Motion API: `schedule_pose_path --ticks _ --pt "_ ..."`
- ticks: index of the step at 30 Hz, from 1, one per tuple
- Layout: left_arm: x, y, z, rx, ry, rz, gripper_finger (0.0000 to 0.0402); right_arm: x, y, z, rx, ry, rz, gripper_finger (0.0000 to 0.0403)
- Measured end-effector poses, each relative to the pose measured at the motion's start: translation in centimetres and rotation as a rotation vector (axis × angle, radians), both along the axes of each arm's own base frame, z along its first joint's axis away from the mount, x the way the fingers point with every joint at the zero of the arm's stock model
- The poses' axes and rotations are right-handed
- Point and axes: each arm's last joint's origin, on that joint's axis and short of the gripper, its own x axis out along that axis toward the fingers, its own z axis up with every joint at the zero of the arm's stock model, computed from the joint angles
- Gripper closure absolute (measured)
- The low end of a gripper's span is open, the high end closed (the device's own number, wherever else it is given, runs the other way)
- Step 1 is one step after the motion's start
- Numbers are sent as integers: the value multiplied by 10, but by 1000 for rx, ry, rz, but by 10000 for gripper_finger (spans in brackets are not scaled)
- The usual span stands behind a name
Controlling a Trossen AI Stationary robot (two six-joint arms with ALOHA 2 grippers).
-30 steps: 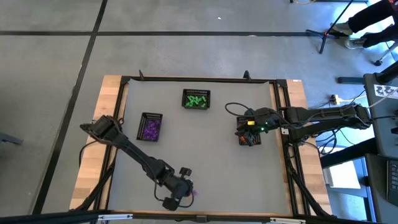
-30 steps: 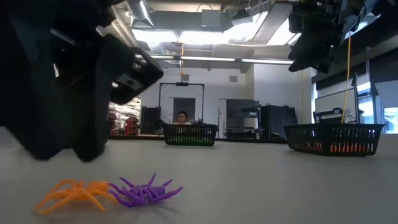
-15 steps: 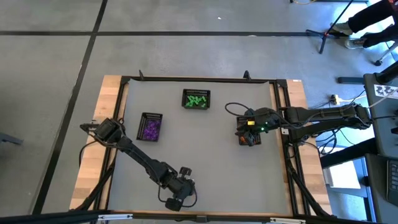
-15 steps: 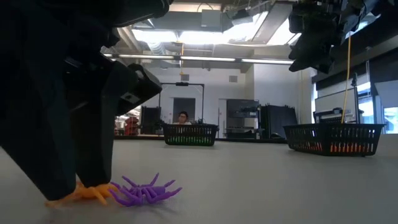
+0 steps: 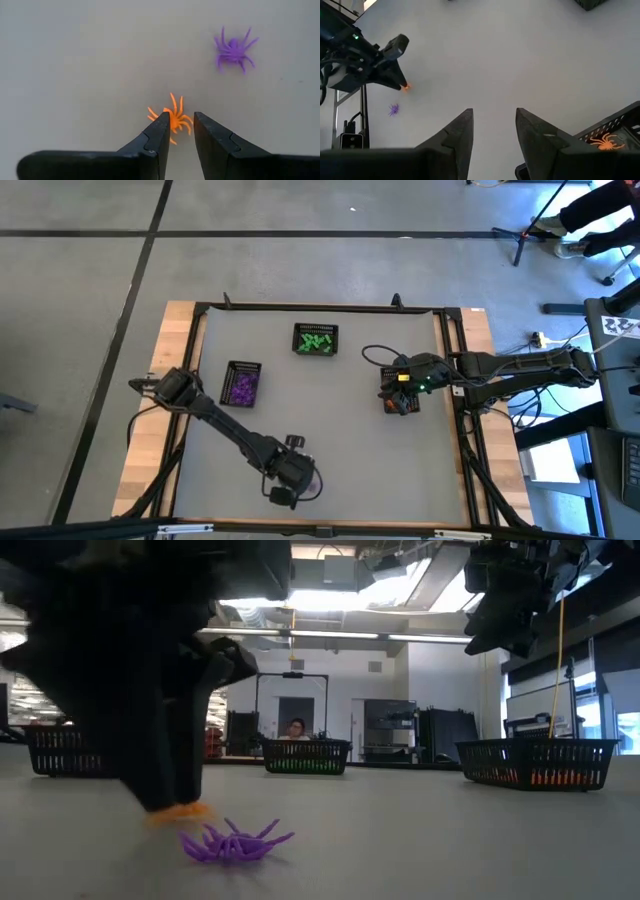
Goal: Sort Halloween decoration
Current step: Put the orange spider toy into the right bin
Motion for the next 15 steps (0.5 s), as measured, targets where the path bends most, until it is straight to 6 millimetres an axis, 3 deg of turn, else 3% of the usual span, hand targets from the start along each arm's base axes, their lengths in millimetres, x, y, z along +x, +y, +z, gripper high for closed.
schedule_pose_path --ticks 9,12,15 --pt "-6 -1 24 -3 -52 -37 321 0 0 0 14 1 -12 258" --pt "-10 -4 23 13 -52 -45 321 0 0 0 15 0 -12 258" --pt "-17 -3 8 1 -43 -14 321 0 0 0 15 -3 -12 258"
